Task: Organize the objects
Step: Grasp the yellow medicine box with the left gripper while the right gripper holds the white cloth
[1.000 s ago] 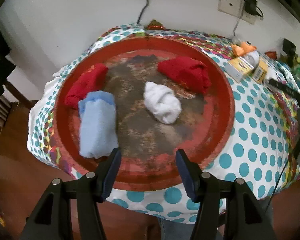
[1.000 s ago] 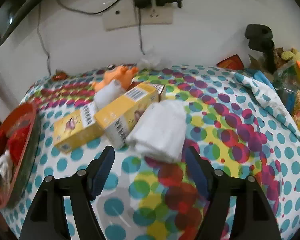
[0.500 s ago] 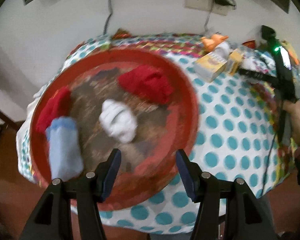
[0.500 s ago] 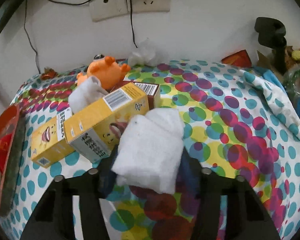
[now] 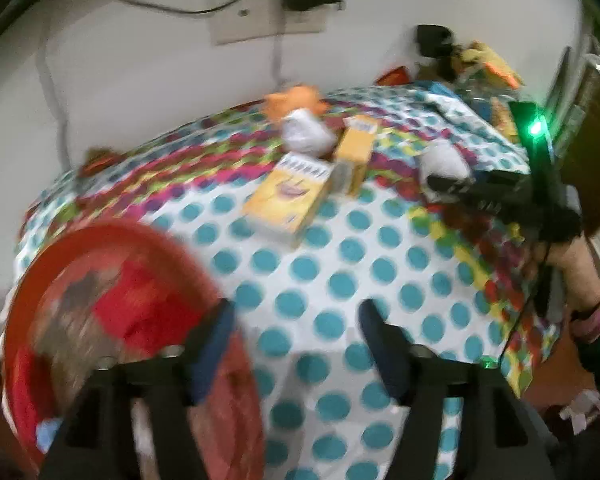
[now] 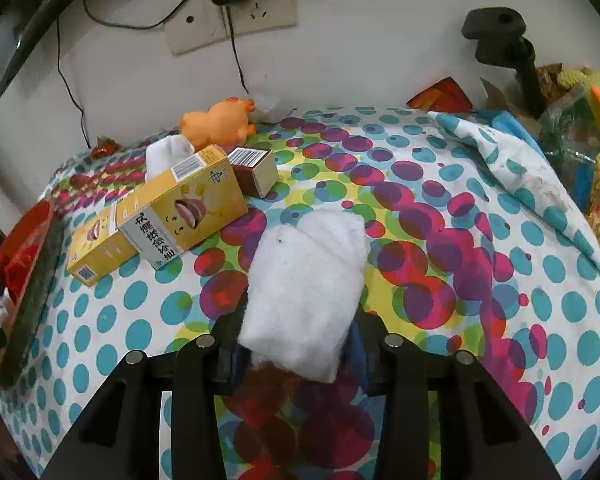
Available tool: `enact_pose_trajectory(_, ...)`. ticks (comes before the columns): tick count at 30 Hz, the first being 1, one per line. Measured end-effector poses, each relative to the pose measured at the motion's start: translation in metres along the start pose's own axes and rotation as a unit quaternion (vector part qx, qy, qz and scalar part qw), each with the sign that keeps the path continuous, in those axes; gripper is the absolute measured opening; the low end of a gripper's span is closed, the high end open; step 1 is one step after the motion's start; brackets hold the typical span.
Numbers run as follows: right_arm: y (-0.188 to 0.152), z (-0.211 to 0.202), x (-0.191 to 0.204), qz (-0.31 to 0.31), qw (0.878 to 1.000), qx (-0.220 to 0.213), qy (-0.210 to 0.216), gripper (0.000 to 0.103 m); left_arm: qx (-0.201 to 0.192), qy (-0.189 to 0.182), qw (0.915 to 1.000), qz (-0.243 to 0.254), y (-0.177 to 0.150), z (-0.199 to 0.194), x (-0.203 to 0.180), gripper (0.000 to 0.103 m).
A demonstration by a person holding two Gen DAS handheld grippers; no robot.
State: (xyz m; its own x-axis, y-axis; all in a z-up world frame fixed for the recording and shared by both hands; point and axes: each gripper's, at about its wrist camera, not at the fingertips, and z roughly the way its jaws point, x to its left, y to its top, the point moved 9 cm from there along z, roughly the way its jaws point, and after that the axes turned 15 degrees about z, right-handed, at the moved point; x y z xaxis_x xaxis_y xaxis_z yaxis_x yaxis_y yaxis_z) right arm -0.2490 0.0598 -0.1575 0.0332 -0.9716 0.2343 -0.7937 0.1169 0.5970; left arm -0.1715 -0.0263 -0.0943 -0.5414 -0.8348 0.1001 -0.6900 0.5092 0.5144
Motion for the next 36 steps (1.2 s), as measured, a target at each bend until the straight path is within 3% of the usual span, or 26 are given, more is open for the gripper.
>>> enact_pose_trajectory(6, -0.004, 0.002, 0.020, -0.016, 1.000, 0.000, -0.014, 0.043, 0.023, -0.019, 0.9984, 0.049, 0.031, 0.031, -0.008, 0.083)
enact_pose_trajectory(11, -0.002, 0.008, 0.021, -0.017, 1.000, 0.000, -0.012, 0.044, 0.053, -0.002, 0.9961, 0.071, 0.048, 0.058, 0.001, 0.083)
enact_pose_trajectory(16, 0.000, 0.009, 0.015, -0.017, 1.000, 0.001, -0.009, 0.047, 0.061, -0.016, 0.9968, 0.049, 0.059, 0.074, 0.019, 0.083)
enact_pose_trajectory(25, -0.014, 0.006, 0.049, -0.030, 0.999, 0.004, -0.012, 0.051, 0.067, -0.042, 0.9964, 0.032, 0.069, 0.102, 0.032, 0.085)
enact_pose_trajectory(29, -0.009, 0.007, 0.038, -0.030, 0.999, 0.003, -0.013, 0.051, 0.090, -0.007, 0.9952, 0.039, 0.063, 0.114, 0.035, 0.085)
enact_pose_trajectory(36, -0.004, 0.005, 0.022, -0.030, 0.999, 0.004, -0.011, 0.051, 0.097, 0.001, 0.9950, 0.020, 0.055, 0.119, 0.028, 0.085)
